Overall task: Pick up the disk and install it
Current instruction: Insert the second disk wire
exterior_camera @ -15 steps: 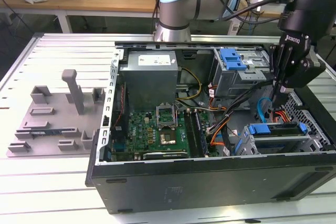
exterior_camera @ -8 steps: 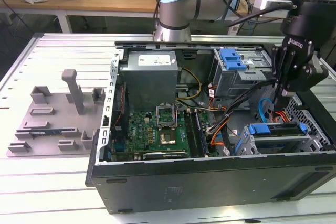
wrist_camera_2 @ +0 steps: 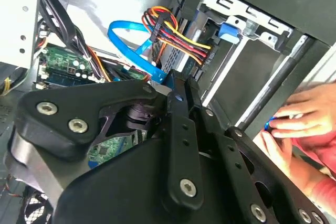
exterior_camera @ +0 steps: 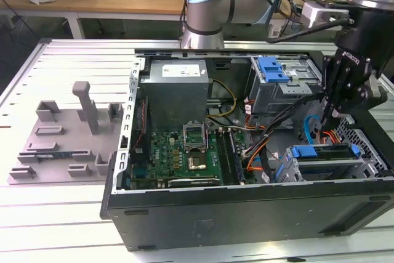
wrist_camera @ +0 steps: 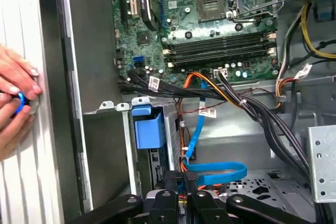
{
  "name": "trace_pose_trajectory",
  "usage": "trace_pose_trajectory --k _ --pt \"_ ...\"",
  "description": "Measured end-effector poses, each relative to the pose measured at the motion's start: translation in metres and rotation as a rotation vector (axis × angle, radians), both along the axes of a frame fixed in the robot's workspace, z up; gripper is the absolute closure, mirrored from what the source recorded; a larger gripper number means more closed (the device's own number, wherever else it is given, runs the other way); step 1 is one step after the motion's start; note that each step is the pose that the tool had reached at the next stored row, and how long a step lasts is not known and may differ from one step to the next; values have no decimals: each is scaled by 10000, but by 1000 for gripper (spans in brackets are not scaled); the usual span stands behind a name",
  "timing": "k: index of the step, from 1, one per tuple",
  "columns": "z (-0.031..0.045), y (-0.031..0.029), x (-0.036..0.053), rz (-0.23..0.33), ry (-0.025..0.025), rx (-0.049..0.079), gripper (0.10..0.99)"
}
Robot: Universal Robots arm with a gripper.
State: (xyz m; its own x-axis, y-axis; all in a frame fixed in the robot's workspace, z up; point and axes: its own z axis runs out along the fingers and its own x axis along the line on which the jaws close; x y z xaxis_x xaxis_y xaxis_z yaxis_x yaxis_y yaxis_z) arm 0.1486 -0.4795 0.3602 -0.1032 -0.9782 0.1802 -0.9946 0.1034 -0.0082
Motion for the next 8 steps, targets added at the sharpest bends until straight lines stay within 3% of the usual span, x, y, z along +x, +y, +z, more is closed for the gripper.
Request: trace_pose_trajectory --k 1,2,3,4,6,8 --pt "-1 -30 -1 0 -37 314 925" --pt "0 -45 0 2 -63 500 925" --pt "0 -55 0 3 -78 595 925" --pt "0 -78 0 6 -118 816 925" --pt "0 -117 0 12 -154 1010 925" --pt "0 -209 -2 27 -183 1185 925"
